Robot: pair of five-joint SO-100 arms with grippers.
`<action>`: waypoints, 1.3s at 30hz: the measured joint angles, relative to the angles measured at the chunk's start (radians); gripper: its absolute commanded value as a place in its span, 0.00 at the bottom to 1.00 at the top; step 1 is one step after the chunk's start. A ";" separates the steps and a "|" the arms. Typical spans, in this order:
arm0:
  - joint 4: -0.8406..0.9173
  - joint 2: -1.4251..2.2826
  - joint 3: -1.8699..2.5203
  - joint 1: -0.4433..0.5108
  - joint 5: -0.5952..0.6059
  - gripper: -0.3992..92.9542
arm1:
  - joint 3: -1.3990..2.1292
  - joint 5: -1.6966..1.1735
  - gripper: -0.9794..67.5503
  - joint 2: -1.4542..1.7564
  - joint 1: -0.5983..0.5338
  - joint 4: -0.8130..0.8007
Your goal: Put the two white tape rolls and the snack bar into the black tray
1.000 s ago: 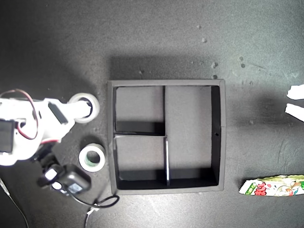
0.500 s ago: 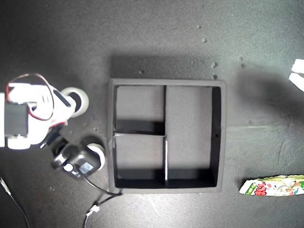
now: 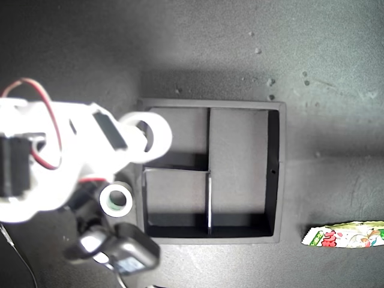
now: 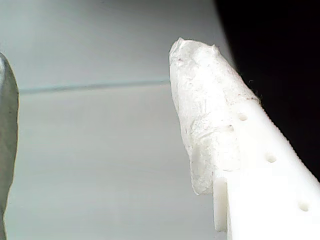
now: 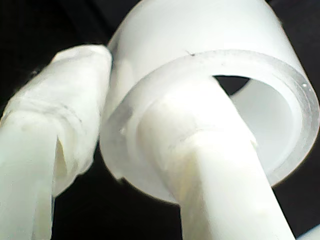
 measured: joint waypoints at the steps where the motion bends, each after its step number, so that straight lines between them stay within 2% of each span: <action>1: 0.011 -0.044 -0.041 0.000 0.000 0.01 | -0.147 0.015 0.35 -0.135 -0.026 0.080; 4: 0.074 -0.202 -0.184 0.002 0.000 0.01 | -0.523 0.181 0.37 -0.423 -0.095 0.325; 7: 0.178 -0.387 -0.379 -0.006 -0.011 0.01 | -0.680 0.453 0.39 -0.482 -0.158 0.459; 10: 0.241 -0.575 -0.592 -0.003 -0.017 0.01 | -0.663 0.758 0.40 -0.500 -0.265 0.525; 15: 0.261 -0.669 -0.652 -0.017 -0.037 0.01 | -0.612 1.220 0.44 -0.503 -0.465 0.575; 17: 0.261 -0.678 -0.655 -0.025 -0.051 0.05 | -0.561 1.371 0.46 -0.503 -0.528 0.575; 22: 0.261 -0.678 -0.629 -0.018 -0.084 0.16 | -0.428 1.641 0.47 -0.505 -0.661 0.489; 28: 0.261 -0.618 -0.614 -0.035 -0.091 0.16 | -0.199 1.789 0.46 -0.505 -0.730 0.302; 34: 0.261 -0.298 -0.522 -0.083 -0.086 0.15 | 0.054 1.881 0.46 -0.506 -0.781 0.146; 39: 0.264 0.080 -0.348 -0.046 -0.224 0.15 | 0.164 1.894 0.45 -0.529 -0.784 0.038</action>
